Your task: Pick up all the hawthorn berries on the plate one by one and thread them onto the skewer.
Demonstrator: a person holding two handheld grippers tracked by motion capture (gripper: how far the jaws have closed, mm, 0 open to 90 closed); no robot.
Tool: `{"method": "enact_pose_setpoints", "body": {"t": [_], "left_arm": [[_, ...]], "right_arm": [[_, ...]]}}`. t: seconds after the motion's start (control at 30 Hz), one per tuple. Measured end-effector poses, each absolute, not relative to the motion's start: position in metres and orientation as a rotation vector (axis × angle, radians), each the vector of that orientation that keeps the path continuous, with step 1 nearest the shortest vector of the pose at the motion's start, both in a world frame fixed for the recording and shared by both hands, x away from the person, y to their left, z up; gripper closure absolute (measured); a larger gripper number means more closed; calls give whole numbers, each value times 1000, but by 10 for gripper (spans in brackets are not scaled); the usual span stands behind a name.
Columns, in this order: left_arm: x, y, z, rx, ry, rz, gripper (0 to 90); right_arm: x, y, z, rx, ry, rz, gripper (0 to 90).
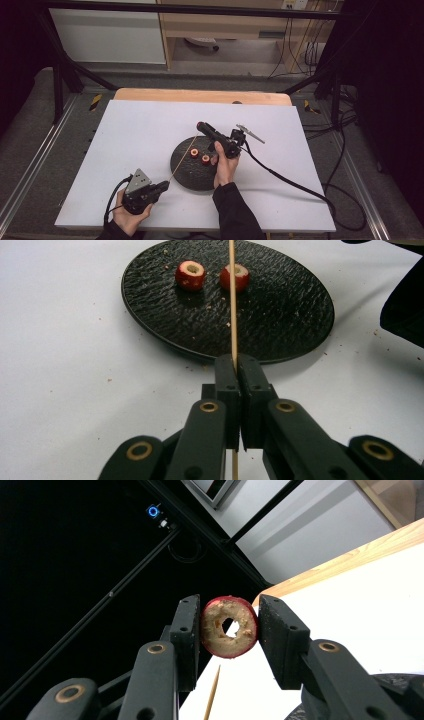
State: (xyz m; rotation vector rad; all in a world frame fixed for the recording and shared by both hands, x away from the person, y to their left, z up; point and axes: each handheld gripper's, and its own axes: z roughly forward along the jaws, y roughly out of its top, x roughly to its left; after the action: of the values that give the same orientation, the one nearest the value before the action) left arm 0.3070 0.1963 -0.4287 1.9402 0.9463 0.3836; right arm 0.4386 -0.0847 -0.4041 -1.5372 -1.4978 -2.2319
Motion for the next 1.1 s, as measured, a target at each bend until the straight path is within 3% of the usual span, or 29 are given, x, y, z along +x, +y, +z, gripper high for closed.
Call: {"method": "enact_pose_setpoints", "body": {"t": [1.1], "left_arm": [[308, 190, -432, 1910, 1009, 358, 884]], "right_arm": [[428, -72, -424, -1501, -1447, -2215, 627]]}}
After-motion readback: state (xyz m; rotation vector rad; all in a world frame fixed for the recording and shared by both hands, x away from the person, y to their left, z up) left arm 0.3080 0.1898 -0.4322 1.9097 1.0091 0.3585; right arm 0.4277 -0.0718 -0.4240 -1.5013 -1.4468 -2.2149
